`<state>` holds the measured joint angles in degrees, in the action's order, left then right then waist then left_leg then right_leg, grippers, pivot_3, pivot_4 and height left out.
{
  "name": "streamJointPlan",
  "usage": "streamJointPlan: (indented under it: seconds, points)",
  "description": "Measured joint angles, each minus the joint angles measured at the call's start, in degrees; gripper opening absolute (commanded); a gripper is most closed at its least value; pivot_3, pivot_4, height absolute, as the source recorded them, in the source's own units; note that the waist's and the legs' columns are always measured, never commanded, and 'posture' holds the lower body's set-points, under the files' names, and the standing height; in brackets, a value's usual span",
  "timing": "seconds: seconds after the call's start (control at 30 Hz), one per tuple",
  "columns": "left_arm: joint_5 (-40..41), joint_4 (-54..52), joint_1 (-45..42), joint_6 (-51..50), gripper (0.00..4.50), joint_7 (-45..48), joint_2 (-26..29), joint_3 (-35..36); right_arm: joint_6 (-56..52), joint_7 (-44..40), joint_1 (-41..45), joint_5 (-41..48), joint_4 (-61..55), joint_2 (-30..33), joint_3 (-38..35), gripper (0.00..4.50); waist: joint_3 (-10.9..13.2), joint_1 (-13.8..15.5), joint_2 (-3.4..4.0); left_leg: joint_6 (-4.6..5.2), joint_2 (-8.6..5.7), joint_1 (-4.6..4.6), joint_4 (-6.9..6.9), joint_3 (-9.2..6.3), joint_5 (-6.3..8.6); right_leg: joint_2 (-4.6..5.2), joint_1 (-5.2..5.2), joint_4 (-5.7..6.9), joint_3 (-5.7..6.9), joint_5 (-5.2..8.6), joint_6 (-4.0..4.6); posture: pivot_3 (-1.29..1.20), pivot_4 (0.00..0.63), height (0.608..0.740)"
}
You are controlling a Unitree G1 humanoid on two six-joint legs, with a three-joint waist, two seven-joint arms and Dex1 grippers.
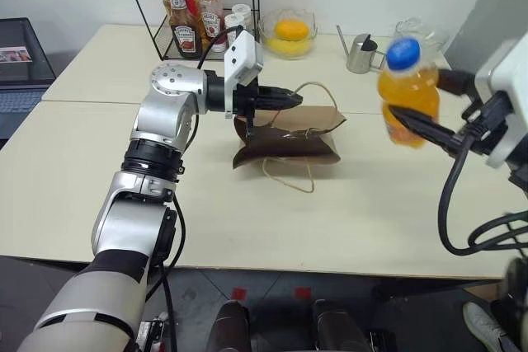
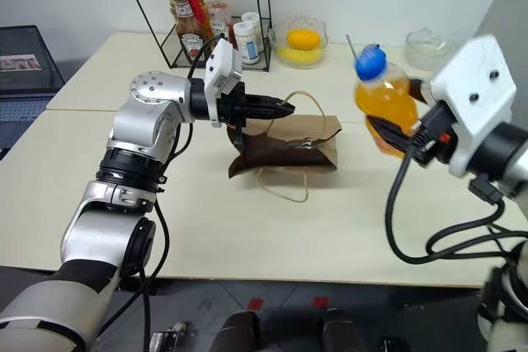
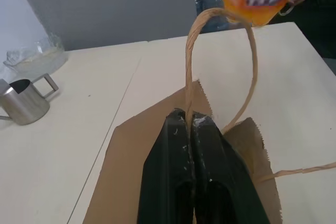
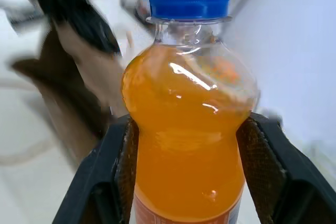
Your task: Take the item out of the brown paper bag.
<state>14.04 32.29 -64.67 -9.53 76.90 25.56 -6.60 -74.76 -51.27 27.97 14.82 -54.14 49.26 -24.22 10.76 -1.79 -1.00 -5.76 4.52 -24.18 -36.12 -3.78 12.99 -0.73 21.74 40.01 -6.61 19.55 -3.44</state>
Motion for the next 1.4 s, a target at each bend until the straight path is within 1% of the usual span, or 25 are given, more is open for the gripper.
streamJointPlan:
  seconds: [0.1,0.17,0.2,0.23,0.33,0.43,0.5,0.63,0.8,1.0,1.13,1.2,1.3,1.4]
  points:
    - [-0.09,-0.02,-0.01,0.01,0.00,0.00,-0.13,0.04,9.38,0.32,-11.90,-2.84,4.29,5.02,2.68,2.39,0.01,-0.01,0.01,0.00,-0.04,-0.03,0.01,0.07,0.00,0.05,0.04,-0.01,-0.05,0.00,0.00,0.00,0.150,0.740]
    - [-0.12,-0.03,-0.01,0.00,0.00,-0.03,-0.17,0.04,16.67,1.44,-16.85,-6.34,7.50,8.12,5.58,2.39,0.01,-0.16,0.01,0.00,-0.03,0.00,0.00,0.08,0.00,0.04,0.04,0.00,-0.07,0.00,-0.01,0.00,0.150,0.740]
    - [-0.13,-0.11,-0.01,0.00,0.00,-0.05,-0.28,0.04,21.98,2.67,-19.27,-9.18,9.85,10.19,8.48,2.39,0.00,-0.28,0.02,0.00,-0.03,0.04,0.00,0.10,-0.01,0.04,0.04,0.01,-0.09,0.00,-0.01,0.00,0.150,0.740]
    - [-0.13,-0.19,0.00,0.00,0.00,-0.06,-0.34,0.04,25.10,3.44,-20.31,-10.94,11.74,11.25,10.58,2.39,0.00,-0.35,0.02,0.00,-0.03,0.05,0.00,0.10,-0.01,0.04,0.03,0.01,-0.11,0.00,-0.01,0.00,0.150,0.740]
    - [-0.14,-0.70,0.22,-0.02,0.00,-0.19,-0.52,0.07,35.00,7.14,-19.78,-18.47,19.72,12.89,20.67,2.39,0.00,-0.76,0.02,-0.01,-0.03,0.08,-0.01,0.13,-0.01,0.03,0.03,0.02,-0.14,-0.01,-0.02,0.00,0.150,0.740]
    - [-0.13,-1.48,0.49,-0.14,0.00,-0.28,-0.49,0.11,40.66,9.41,-16.26,-24.52,27.08,12.44,29.29,2.38,0.01,-0.96,0.03,-0.05,-0.03,0.07,0.00,0.15,-0.04,0.03,0.04,0.01,-0.15,-0.01,-0.02,0.00,0.150,0.740]
    - [-0.13,-2.01,0.67,-0.30,0.00,-0.50,-0.48,0.11,43.13,10.64,-12.93,-28.23,31.34,10.91,33.49,2.38,0.02,-1.11,0.03,-0.20,-0.03,0.06,0.01,0.15,-0.12,0.03,0.04,0.00,-0.15,-0.01,-0.01,0.00,0.150,0.740]
    - [-0.08,-3.47,1.07,-0.72,0.00,-1.12,-0.47,0.11,45.37,11.65,-10.50,-33.03,35.19,8.76,37.37,2.38,0.02,-1.14,0.04,-0.21,-0.02,0.06,0.01,0.14,-0.13,0.04,0.04,-0.01,-0.13,-0.01,-0.01,0.00,0.150,0.740]
    - [0.07,-4.76,2.20,-1.61,0.00,-1.32,-0.04,0.15,45.69,11.77,-10.89,-36.29,35.73,6.95,38.04,2.38,0.01,-0.94,0.03,-0.22,-0.02,0.06,-0.03,0.10,-0.13,0.05,-0.04,0.00,-0.07,-0.01,-0.01,0.00,0.150,0.740]
    - [0.24,-5.30,2.19,-2.51,0.00,-1.41,0.00,0.18,44.67,11.09,-13.10,-37.09,35.02,5.78,37.13,4.45,0.01,-0.87,0.03,-0.22,-0.02,0.16,-0.04,0.10,-0.13,0.05,-0.15,-0.01,-0.06,-0.01,-0.01,0.00,0.150,0.740]
    - [0.25,-5.31,2.19,-2.54,0.00,-1.42,0.00,0.18,44.25,10.05,-14.11,-36.97,33.78,5.81,35.93,4.48,0.01,-0.89,0.03,-0.22,-0.02,0.19,-0.04,0.10,-0.13,0.05,-0.16,0.00,-0.06,-0.01,-0.01,0.00,0.150,0.740]
    - [0.24,-5.25,2.19,-2.50,0.00,-1.48,0.00,0.18,43.64,8.76,-14.99,-35.30,31.72,5.67,33.99,4.48,0.01,-0.89,0.03,-0.22,-0.02,0.18,-0.04,0.10,-0.13,0.05,-0.17,0.00,-0.07,-0.01,-0.01,0.00,0.150,0.740]
    - [0.17,-4.63,2.10,-2.29,0.00,-2.53,-0.03,0.25,40.59,6.00,-14.76,-30.19,26.89,4.20,28.68,4.48,0.01,-0.85,0.03,-0.22,-0.02,0.20,-0.03,0.09,-0.13,0.05,-0.19,0.01,-0.06,-0.01,-0.01,0.00,0.150,0.740]
    - [-0.04,-2.46,1.24,-2.18,0.00,-4.45,-0.16,0.37,35.77,3.55,-12.10,-24.11,20.37,2.71,22.41,4.48,0.01,-0.84,0.03,-0.21,-0.02,0.23,-0.03,0.06,-0.13,0.05,-0.24,0.01,-0.04,-0.01,-0.01,0.00,0.150,0.740]
